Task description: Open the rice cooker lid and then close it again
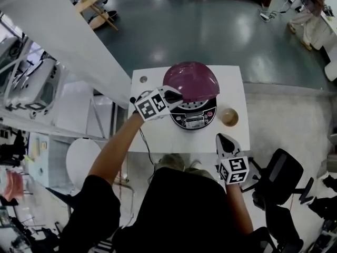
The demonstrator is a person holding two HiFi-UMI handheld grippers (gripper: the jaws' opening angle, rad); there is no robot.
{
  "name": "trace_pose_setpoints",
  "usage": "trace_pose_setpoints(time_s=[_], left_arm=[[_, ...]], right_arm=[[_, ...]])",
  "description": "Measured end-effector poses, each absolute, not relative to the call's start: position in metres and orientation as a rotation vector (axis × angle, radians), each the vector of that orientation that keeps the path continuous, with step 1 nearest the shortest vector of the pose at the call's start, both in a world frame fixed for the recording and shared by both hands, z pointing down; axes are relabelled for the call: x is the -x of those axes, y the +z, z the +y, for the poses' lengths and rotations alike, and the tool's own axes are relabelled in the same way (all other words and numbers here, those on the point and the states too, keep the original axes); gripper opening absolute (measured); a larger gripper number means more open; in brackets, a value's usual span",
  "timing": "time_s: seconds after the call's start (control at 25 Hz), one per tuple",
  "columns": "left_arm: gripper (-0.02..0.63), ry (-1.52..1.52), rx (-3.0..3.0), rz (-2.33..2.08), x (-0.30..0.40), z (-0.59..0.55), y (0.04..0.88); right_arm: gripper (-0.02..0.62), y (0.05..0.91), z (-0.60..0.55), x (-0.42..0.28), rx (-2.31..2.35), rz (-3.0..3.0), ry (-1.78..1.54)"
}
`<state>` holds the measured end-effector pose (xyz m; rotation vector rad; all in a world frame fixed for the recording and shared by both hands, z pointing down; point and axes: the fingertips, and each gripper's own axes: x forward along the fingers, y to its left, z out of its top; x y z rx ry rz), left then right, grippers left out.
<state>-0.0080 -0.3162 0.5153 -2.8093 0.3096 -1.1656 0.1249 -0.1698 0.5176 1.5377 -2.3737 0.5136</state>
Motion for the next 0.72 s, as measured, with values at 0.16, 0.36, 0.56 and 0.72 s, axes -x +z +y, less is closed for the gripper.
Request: trace_pose_setpoints(time_s=[0.16, 0.36, 0.56, 0.72], left_arm=[[0.046, -1.236, 2.794, 0.272, 0.005, -0.307, 0.533], [0.046, -1.252, 2.834, 0.276, 0.004, -0.302, 0.55], [0.046, -1.285, 2.829, 0.272, 0.004, -0.299, 0.559], [0.044, -1.325, 2.817, 0.244, 0.002, -0.294, 0.57]], right_arm=[[0.0, 0.515, -0.162, -0.134, -1.539, -2.375, 0.511], [0.0, 0.52, -0.154, -0.145, -1.554, -2.371, 0.528], [0.0, 0.524, -0.156, -0.15, -1.573, -2.371, 0.546], [0.0, 0.521, -0.159, -0.144, -1.576, -2.393, 0.55]])
